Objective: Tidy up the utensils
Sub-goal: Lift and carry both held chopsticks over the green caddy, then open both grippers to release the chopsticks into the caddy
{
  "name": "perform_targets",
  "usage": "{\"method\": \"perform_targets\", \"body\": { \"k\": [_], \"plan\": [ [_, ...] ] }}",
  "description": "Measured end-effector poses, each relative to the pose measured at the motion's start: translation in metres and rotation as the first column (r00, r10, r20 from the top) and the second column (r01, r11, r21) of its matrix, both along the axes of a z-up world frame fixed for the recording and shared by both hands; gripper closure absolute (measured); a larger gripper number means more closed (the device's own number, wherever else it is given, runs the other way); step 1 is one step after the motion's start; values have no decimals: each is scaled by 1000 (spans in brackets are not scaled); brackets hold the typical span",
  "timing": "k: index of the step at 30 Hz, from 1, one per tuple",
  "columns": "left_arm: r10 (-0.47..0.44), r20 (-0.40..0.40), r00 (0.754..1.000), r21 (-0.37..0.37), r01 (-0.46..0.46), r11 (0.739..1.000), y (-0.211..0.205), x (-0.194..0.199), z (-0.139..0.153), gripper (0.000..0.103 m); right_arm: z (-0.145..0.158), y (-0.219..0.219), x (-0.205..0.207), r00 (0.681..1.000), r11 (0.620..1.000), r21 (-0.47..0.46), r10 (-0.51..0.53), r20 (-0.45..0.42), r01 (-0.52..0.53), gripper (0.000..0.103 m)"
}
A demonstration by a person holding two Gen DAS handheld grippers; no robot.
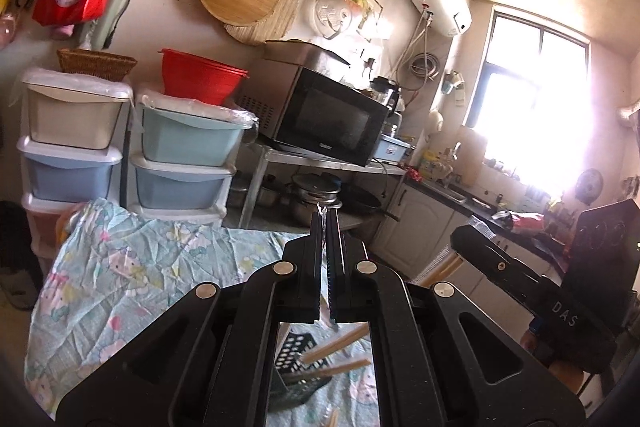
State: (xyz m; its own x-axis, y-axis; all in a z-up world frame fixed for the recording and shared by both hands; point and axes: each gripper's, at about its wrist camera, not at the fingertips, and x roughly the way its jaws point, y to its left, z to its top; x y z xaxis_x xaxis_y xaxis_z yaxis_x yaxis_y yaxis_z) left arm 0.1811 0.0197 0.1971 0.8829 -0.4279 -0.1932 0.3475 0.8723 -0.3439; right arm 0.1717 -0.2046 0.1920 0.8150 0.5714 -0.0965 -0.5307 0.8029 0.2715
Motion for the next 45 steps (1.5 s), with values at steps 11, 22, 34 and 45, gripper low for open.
{"method": "perform_targets", "body": {
  "k": [11,22,34,45],
  "plan": [
    [22,-93,995,-16,-24,1000,1,31,-47,102,-35,5,24,998,1000,-19,-17,-62,16,101],
    [28,-146,989,15,-26,1000,-1,41,-79,102,-62,17,37,991,999,-42,-14,-137,8,101],
    [21,-174,984,24,-17,1000,-3,42,-96,101,-83,20,47,980,998,-56,-20,-199,9,100],
    [56,-174,983,65,-45,997,-1,28,-97,68,-93,11,41,974,995,-84,-74,-213,57,75]
  ]
}}
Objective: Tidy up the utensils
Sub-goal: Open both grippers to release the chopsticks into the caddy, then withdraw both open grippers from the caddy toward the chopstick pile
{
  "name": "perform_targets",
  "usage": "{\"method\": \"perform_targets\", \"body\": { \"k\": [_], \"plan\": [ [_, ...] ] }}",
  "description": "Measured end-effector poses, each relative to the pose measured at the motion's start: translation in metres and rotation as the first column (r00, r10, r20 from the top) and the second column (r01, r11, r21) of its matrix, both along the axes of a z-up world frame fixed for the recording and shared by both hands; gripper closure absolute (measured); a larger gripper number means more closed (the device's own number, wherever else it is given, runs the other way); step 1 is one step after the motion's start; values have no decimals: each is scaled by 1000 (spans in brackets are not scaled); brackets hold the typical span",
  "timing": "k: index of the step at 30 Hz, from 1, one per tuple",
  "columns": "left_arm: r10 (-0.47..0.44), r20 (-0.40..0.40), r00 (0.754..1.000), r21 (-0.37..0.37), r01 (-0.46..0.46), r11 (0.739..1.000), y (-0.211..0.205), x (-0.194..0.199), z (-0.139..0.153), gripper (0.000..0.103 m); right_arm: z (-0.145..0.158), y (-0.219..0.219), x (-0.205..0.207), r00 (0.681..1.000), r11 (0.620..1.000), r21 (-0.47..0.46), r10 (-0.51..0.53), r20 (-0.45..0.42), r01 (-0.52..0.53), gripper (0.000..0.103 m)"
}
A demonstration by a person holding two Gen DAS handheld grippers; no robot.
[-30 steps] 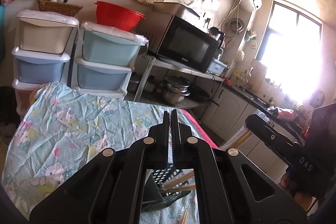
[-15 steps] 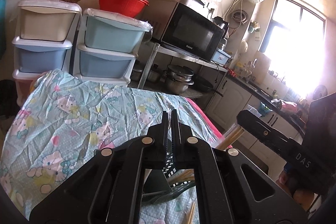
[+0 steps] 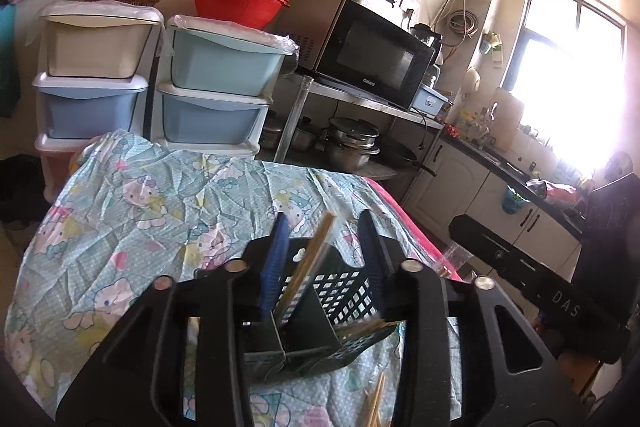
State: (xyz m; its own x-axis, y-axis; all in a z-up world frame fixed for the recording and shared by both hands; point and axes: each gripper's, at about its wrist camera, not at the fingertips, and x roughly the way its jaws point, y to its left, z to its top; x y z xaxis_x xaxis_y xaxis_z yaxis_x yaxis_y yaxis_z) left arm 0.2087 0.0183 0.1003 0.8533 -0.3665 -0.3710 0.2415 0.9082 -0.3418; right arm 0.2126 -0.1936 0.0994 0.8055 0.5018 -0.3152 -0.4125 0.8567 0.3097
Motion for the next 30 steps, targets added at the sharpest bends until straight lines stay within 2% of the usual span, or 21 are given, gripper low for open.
{"method": "perform_targets", "body": {
  "k": [10,17,23,30],
  "plan": [
    [15,11,1000,4,-15,1000,8,-23,6,45,4,-4,-27,997,996,-86,-33,74,39,64],
    [21,12,1000,1,-21,1000,11,-40,6,31,1,-5,-44,995,989,-137,-42,87,53,63],
    [27,6,1000,14,-27,1000,11,-53,0,25,-5,-6,-56,997,989,-144,-29,77,39,62],
    [45,-8,999,18,-45,999,17,-66,-9,22,-18,-7,-65,999,989,-146,-20,44,27,62]
  ]
}}
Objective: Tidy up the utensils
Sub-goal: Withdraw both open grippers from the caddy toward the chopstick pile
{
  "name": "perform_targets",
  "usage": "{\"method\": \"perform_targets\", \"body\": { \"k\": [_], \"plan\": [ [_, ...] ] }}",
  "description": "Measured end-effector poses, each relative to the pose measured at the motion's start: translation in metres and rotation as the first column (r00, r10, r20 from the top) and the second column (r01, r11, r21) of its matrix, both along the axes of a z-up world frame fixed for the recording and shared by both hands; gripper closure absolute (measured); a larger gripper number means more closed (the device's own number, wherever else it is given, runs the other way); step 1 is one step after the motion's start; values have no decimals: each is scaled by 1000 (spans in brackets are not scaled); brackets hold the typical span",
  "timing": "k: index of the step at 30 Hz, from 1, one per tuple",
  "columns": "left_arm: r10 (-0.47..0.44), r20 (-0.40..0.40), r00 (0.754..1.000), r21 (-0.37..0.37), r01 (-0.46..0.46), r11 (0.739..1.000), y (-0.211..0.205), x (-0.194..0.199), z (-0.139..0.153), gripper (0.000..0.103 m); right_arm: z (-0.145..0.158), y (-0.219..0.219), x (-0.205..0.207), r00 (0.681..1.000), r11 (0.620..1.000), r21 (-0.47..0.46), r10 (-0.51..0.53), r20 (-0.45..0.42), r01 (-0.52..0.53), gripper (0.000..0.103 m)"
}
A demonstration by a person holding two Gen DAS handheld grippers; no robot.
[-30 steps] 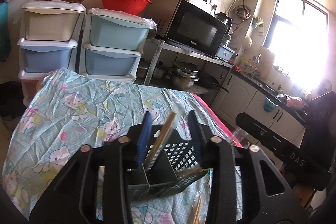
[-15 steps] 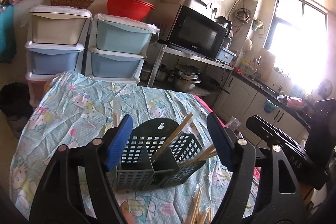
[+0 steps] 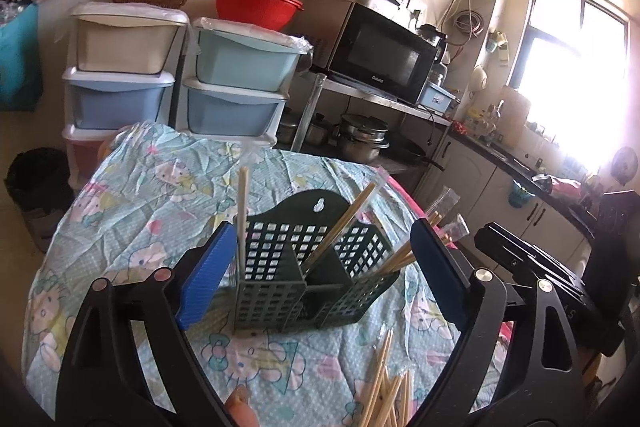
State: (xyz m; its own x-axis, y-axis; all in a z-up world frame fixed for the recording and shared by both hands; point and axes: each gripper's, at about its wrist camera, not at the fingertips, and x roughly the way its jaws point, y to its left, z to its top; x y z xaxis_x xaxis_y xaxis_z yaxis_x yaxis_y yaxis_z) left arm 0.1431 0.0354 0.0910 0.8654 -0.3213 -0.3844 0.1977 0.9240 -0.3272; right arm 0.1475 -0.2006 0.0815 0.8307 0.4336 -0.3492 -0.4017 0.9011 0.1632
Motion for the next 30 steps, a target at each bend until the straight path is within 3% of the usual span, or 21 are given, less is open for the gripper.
{"method": "perform_targets", "body": {
  "k": [20,24,30],
  "plan": [
    [40,-64,997,-32,-42,999,17,-31,-31,22,-24,4,-22,998,1000,-8,25,-63,-26,59],
    [32,-85,996,-70,-38,997,23,-39,-38,20,-31,6,-26,996,999,-13,31,-81,-32,59],
    [47,-126,991,-59,-55,997,27,-48,-52,20,-41,6,-29,994,999,-10,35,-106,-36,59]
  ]
}}
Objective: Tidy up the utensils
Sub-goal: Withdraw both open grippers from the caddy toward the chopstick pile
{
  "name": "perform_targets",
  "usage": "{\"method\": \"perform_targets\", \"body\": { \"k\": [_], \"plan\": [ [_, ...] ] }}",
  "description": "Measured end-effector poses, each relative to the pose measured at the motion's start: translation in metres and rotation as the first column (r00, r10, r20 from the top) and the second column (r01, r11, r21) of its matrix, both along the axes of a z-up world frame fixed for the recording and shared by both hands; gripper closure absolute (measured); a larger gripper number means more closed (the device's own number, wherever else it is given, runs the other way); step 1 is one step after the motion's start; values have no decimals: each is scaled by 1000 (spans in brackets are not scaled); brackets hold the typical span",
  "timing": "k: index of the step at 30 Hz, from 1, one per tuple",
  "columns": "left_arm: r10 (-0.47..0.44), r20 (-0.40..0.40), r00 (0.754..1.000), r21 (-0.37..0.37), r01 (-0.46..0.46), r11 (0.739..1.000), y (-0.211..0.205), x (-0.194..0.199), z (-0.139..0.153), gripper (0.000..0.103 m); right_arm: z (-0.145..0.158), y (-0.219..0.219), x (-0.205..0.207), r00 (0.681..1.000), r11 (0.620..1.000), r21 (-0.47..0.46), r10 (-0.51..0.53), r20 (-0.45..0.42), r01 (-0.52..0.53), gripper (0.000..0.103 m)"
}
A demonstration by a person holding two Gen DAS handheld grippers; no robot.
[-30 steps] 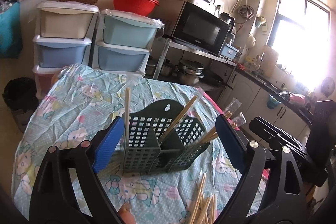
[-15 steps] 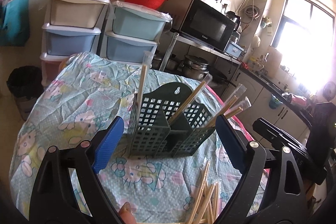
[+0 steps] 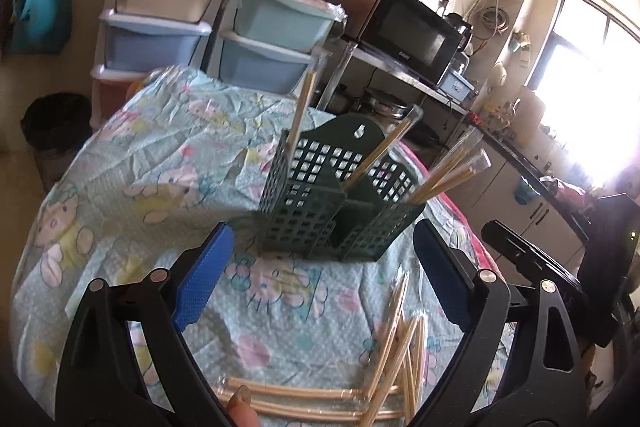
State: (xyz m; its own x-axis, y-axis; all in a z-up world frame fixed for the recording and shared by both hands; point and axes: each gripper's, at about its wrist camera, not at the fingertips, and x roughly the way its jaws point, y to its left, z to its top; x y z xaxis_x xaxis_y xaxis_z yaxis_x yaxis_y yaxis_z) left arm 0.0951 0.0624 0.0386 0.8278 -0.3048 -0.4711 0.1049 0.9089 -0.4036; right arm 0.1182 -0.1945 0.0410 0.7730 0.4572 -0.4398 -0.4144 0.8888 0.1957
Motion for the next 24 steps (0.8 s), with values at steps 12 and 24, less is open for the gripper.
{"method": "perform_targets", "body": {
  "k": [12,24],
  "plan": [
    [26,-94,995,19,-24,1000,10,-19,-36,20,-17,-2,-2,999,1000,2,-3,-51,3,59],
    [12,-176,984,48,-4,999,14,-32,-66,20,-29,-4,-1,996,1000,-5,-9,-85,9,59]
  ]
}}
